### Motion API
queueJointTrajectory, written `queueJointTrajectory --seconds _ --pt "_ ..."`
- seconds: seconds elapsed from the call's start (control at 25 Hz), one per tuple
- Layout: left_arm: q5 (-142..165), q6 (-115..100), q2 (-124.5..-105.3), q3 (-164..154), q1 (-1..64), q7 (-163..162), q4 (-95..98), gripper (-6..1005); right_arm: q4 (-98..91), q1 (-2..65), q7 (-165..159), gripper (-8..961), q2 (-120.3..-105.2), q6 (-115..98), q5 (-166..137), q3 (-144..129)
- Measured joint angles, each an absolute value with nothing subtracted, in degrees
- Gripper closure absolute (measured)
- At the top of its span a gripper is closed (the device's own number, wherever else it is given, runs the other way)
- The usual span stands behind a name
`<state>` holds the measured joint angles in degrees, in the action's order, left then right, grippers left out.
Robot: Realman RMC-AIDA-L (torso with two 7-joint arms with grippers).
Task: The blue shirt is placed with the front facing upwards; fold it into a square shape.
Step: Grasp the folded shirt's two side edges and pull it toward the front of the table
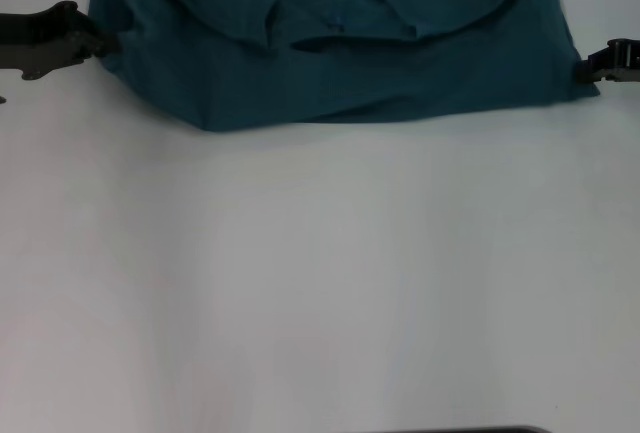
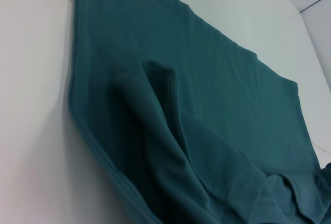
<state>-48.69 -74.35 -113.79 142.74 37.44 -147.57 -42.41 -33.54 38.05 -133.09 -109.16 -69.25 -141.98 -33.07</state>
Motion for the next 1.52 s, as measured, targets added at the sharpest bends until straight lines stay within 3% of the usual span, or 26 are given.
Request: queueJointTrajectory --seconds 0.2,0.56,0.84,1.2,1.52 --pt "-48.69 -74.37 -113.81 142.74 37.32 -147.57 -42.44 976 -33.87 37.91 -133.30 933 -108.83 -70.46 -141.84 -32.89" --pt "-49.10 -74.35 -114.00 142.74 37.17 -147.13 -42.54 977 -34.18 38.04 -131.79 567 -107.58 -72.03 -142.91 -33.33" --pt "-49.21 -74.35 -114.00 142.74 37.39 -147.06 -42.48 977 -34.20 38.49 -129.98 294 -108.83 -69.13 -144.32 -33.88" --pt "-49.22 -74.36 -113.99 142.73 37.22 -147.04 -42.45 978 -33.47 39.13 -128.98 326 -111.46 -65.14 -144.39 -35.89" --pt "-49.31 -74.43 -113.99 142.73 37.20 -147.04 -42.47 978 -33.87 39.15 -129.99 388 -111.67 -66.02 -143.38 -36.60"
